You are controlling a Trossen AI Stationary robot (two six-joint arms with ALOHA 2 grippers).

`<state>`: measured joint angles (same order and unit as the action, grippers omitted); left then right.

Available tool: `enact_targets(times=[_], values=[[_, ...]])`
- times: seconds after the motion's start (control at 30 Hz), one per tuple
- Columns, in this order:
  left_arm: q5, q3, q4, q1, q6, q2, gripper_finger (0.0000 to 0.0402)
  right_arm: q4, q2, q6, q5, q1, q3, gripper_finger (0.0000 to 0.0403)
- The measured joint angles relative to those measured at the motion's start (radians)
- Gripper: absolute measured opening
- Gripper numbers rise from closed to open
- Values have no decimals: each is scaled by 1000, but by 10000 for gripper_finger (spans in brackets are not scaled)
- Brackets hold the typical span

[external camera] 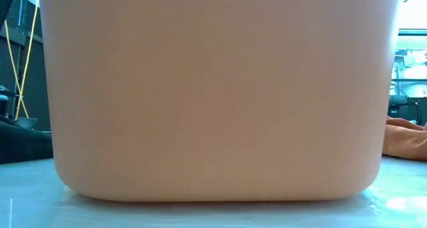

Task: Sort spices by type
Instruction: Put the top brown seasoning bottle into the orange bin

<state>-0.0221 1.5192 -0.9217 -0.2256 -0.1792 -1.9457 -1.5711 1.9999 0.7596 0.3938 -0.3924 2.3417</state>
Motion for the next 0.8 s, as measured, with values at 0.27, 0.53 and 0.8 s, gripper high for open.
enact_targets(times=[0.27,0.53,0.8], values=[[0,0,9,3,0,0,200,-1,0,2,3,0,0,252],[1,0,60,3,0,0,200,-1,0,6,3,0,0,252],[51,0,109,-3,257,0,200,2,-25,-19,-19,-5,-1,252]])
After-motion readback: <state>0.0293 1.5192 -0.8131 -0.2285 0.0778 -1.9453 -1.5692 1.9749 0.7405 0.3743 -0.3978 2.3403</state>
